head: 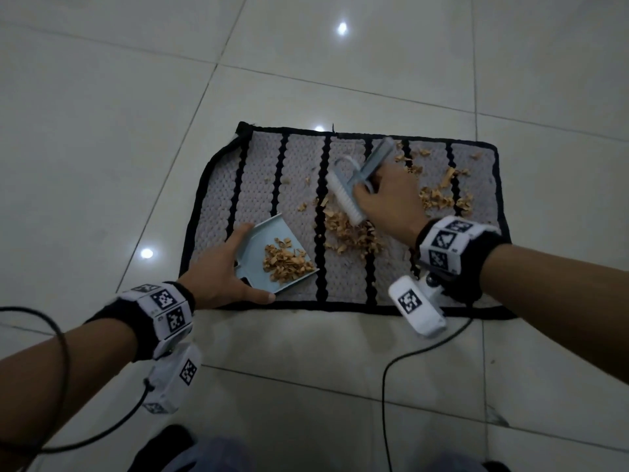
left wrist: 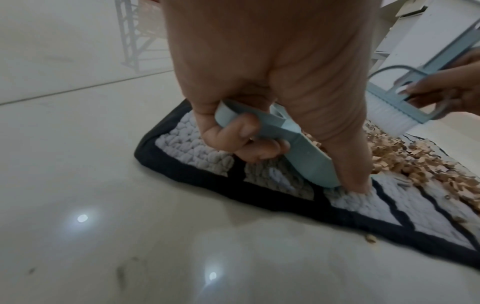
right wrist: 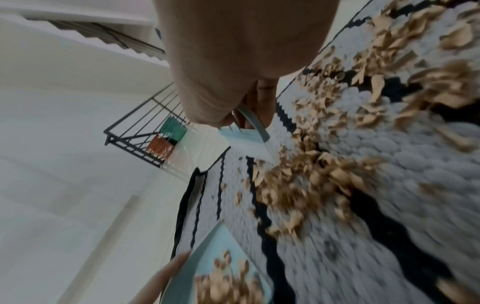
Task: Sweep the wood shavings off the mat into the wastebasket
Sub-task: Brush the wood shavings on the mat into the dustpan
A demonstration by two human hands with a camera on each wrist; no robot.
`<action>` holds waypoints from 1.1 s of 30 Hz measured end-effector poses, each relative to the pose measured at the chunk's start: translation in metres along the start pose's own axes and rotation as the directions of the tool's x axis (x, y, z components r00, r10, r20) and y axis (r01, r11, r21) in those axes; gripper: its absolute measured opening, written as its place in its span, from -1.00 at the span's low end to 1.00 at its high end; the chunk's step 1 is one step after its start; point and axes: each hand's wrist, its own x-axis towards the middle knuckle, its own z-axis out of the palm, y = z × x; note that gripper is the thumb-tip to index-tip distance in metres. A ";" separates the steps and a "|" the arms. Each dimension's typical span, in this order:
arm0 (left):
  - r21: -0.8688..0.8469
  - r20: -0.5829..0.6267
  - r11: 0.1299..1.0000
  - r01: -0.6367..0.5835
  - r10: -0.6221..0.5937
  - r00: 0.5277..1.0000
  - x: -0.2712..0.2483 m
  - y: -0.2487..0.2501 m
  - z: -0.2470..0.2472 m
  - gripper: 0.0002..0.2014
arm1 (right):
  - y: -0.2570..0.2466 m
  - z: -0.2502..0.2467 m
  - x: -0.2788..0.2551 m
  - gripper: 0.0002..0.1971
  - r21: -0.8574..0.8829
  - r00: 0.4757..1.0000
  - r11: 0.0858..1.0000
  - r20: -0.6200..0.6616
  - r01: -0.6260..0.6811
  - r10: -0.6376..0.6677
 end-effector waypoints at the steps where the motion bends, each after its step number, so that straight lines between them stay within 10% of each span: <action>1: -0.014 -0.014 1.000 -0.006 0.006 1.000 -0.001 0.000 0.002 0.28 | -0.001 -0.003 0.009 -0.60 -0.017 1.000 1.000 -0.014 0.007 -0.008; 17: -0.210 -0.117 0.977 0.027 -0.053 0.992 -0.027 0.027 0.041 0.20 | -0.017 0.038 0.098 -0.66 -0.243 0.878 0.912 0.433 0.331 -0.204; 33: -0.284 -0.160 0.959 0.024 -0.072 0.985 -0.038 0.010 0.048 0.28 | -0.006 0.019 0.079 -0.83 -0.004 0.766 0.847 0.429 0.531 -0.478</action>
